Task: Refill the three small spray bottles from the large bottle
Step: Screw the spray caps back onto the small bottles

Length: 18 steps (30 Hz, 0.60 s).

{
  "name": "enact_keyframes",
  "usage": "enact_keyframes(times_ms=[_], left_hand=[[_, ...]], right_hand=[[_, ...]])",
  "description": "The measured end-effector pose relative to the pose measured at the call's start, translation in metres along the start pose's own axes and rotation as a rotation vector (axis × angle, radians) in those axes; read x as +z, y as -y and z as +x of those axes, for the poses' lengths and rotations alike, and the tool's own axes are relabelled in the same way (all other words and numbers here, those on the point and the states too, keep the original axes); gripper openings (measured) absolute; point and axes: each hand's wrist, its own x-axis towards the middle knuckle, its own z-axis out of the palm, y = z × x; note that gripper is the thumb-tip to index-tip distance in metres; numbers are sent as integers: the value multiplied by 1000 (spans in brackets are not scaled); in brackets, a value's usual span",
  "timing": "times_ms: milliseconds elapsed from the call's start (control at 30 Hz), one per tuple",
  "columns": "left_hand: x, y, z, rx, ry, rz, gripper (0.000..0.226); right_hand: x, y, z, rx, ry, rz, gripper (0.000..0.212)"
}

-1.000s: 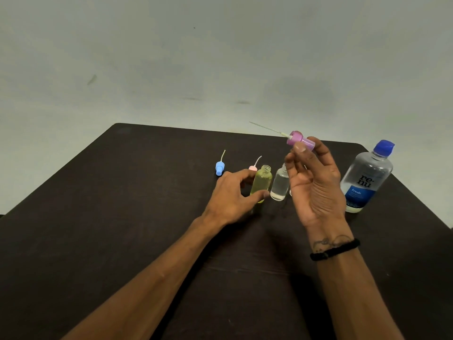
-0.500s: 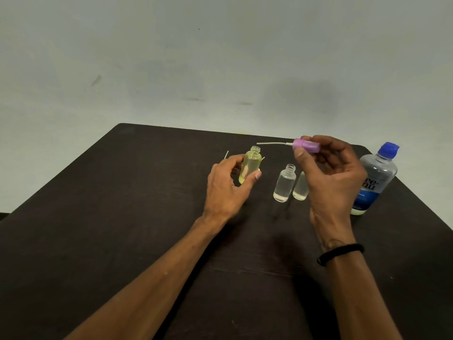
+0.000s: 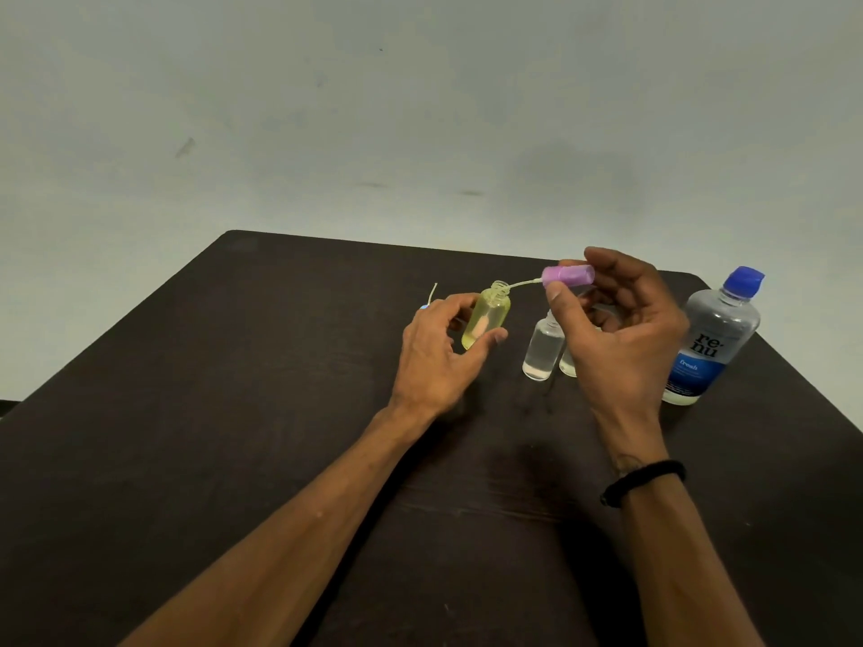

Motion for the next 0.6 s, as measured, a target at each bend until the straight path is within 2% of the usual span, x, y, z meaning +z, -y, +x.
enact_keyframes(times_ms=[133, 333, 600], left_hand=[[3, -1, -2, 38, 78, -50, 47], [8, -10, -6, 50, 161, -165, 47], [10, -22, -11, 61, 152, -228, 46]], right_hand=[[1, 2, -1, 34, -15, 32, 49], [1, 3, -2, 94, 5, 60, 44], [0, -3, -2, 149, 59, 30, 33]])
